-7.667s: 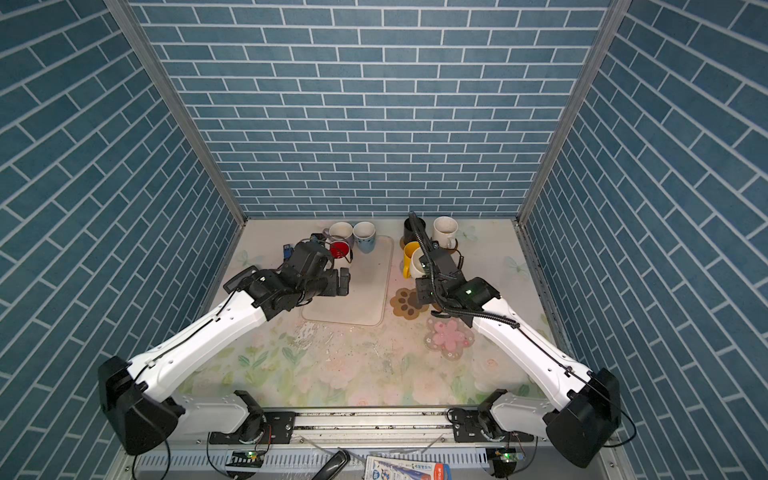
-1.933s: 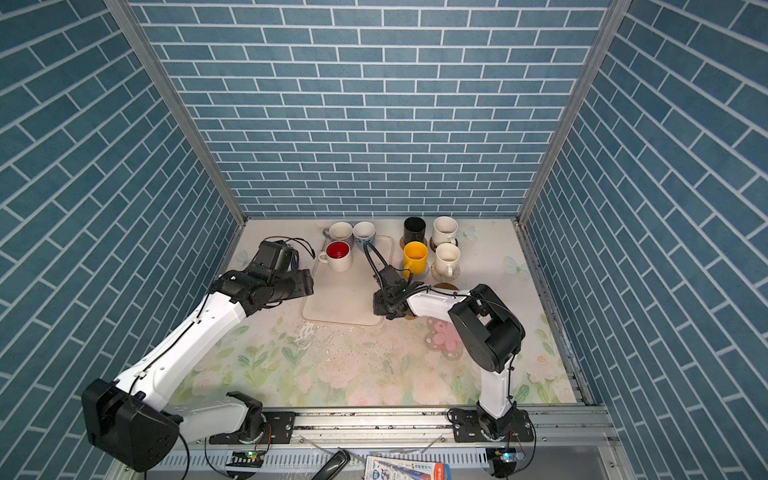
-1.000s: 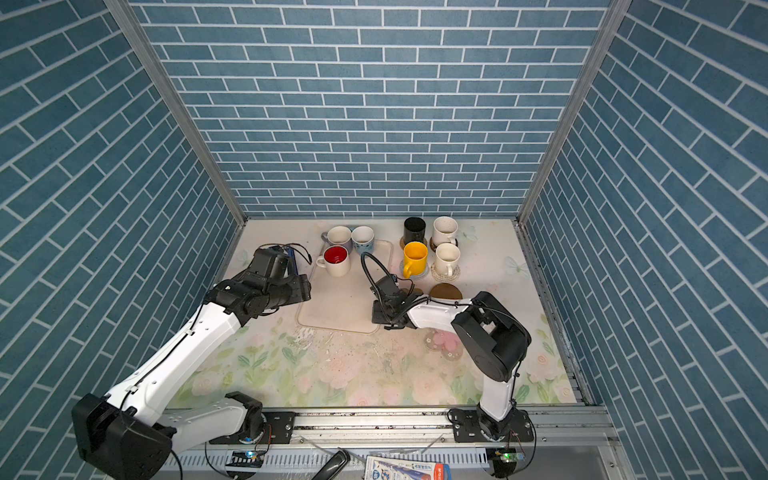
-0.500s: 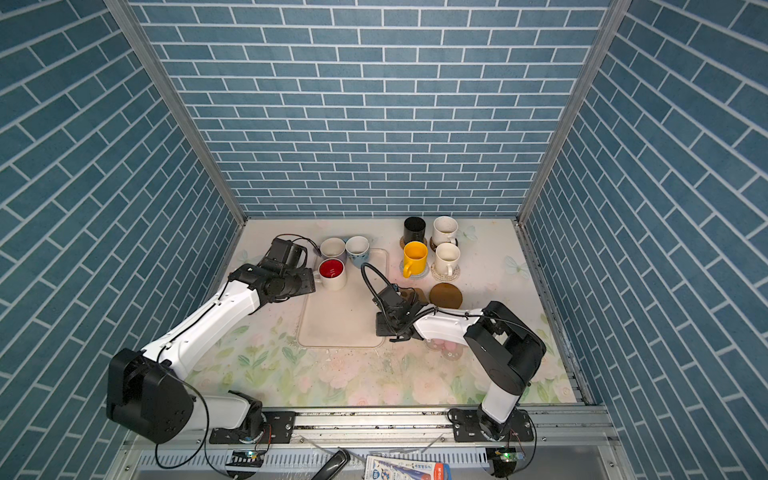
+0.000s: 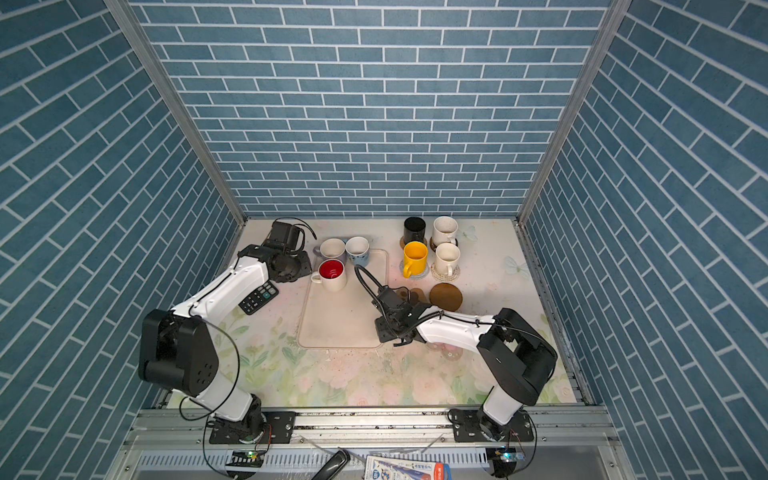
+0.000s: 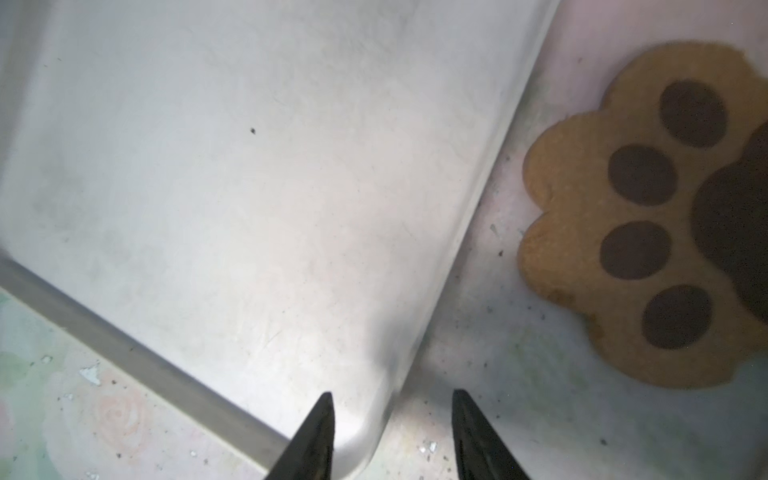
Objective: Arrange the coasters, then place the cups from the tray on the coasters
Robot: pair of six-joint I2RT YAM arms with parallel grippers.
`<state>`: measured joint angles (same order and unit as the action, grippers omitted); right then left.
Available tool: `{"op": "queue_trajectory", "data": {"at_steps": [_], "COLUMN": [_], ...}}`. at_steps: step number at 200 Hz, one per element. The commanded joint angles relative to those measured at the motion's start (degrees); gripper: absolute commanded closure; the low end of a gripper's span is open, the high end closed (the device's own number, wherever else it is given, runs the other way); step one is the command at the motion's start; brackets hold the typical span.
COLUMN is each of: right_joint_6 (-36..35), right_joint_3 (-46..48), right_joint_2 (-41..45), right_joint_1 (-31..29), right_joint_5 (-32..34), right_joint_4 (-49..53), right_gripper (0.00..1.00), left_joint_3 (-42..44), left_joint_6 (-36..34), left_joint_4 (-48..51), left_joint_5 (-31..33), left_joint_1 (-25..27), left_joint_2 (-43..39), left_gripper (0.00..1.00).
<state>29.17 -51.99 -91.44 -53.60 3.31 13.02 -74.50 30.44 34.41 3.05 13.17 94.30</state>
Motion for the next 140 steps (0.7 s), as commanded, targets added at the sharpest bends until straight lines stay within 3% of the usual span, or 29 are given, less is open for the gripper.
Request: {"op": "queue_trajectory", "data": {"at_steps": [1, 50, 103, 123, 125, 130, 140], "right_joint_6": [-5.2, -6.8, -6.9, -5.4, -5.3, -5.2, -5.2], "right_joint_3": [-3.2, 0.0, 4.4, 5.9, 6.1, 6.4, 6.9], "right_joint_2": [4.0, 11.0, 16.4, 17.6, 17.6, 17.8, 18.3], "right_joint_1": [0.6, 3.0, 5.1, 7.1, 7.3, 7.7, 8.3], "right_joint_5": [3.5, 2.6, 2.3, 3.1, 3.0, 3.3, 3.9], "right_joint_4": [-0.5, -6.9, -9.2, -10.1, -10.1, -10.2, -10.3], "right_gripper": [0.55, 0.56, 0.40, 0.27, 0.24, 0.03, 0.01], "left_joint_3": [-2.4, -9.2, -14.4, -12.0, -11.7, -11.0, -9.8], "left_joint_6": [0.1, -0.3, -0.6, 0.3, 0.5, 0.6, 0.7], "left_joint_4": [-1.5, -0.9, -0.2, -2.4, -2.7, -3.1, -3.7], "left_joint_5": [-1.1, -2.3, -4.2, -5.5, -5.6, -6.0, -6.4], "left_joint_1": [-1.5, -2.7, -3.0, -3.0, -2.9, -2.9, -2.8], "left_joint_2": [3.7, 13.5, 20.2, 19.5, 19.4, 19.1, 18.6], "left_gripper": [0.58, 0.67, 0.72, 0.73, 0.73, 0.73, 0.73]}}
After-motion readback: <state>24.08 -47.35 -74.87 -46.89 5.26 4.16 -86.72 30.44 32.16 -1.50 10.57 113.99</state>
